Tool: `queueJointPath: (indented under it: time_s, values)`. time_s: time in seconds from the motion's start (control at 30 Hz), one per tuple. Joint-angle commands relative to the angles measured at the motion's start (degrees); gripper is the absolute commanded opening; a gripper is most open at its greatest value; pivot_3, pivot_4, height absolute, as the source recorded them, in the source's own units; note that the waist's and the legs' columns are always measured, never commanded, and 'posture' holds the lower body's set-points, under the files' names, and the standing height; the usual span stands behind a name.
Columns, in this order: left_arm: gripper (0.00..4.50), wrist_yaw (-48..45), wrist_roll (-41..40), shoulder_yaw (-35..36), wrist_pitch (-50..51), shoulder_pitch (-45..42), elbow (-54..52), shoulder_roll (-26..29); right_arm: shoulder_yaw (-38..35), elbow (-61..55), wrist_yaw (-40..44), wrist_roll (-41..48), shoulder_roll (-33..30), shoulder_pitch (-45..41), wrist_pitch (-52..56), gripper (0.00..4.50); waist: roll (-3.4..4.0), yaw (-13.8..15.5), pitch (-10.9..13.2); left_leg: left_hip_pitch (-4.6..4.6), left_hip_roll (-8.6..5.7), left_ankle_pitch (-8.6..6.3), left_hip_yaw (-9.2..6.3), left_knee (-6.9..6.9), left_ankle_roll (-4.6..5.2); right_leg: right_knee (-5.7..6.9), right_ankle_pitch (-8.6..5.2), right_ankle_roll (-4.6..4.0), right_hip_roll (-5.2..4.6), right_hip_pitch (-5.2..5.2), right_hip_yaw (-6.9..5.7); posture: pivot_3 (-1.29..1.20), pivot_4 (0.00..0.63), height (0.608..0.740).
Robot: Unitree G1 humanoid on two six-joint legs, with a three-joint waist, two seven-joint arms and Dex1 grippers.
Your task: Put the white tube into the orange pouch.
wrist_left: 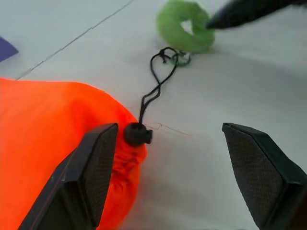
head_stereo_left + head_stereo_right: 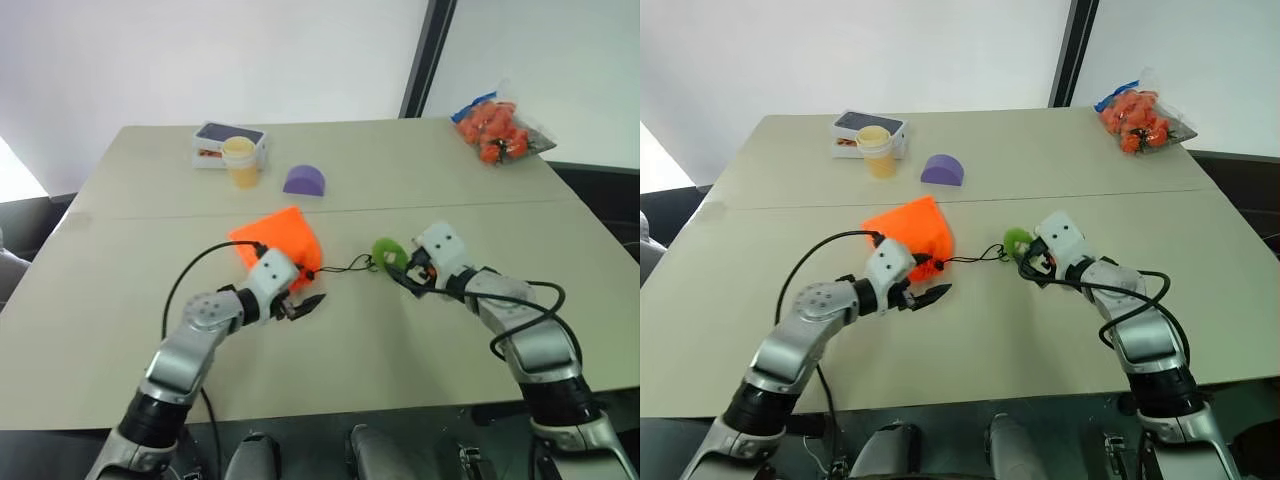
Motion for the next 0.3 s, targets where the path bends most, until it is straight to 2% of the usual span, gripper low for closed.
queueJointPath:
  time_s: [0.03, 0.2, 0.3]
  values:
    - [3.82, 0.85, -5.01, 8.97, 2.34, 3.25, -2.60, 2.02, -3.81, -2.46, 2.84, 2.85, -0.91, 3.31, -4.16, 4.13, 0.00, -0.04, 0.01, 0.01, 0.01, 0.00, 0.00, 0.01, 0.00, 0.01, -0.01, 0.02, 0.01, 0.00, 0.00, 0.00, 0.150, 0.723]
    - [3.82, 3.79, -6.47, 17.20, 0.00, 8.90, 0.56, 3.41, -8.21, -0.59, 4.42, 6.30, -0.10, 6.23, -7.34, 4.13, -0.03, 0.05, 0.03, 0.02, 0.00, 0.00, 0.00, 0.11, 0.00, 0.00, -0.12, 0.17, -0.02, 0.04, 0.01, 0.00, 0.150, 0.723]
    - [3.82, 4.94, -6.04, 19.45, -2.62, 11.49, 2.71, 3.71, -9.48, 0.65, 5.54, 8.32, 0.45, 6.49, -7.94, 4.13, -0.04, 0.08, 0.02, 0.06, 0.00, 0.00, 0.01, 0.12, -0.01, -0.07, -0.12, 0.15, -0.03, 0.03, 0.02, 0.00, 0.150, 0.723]
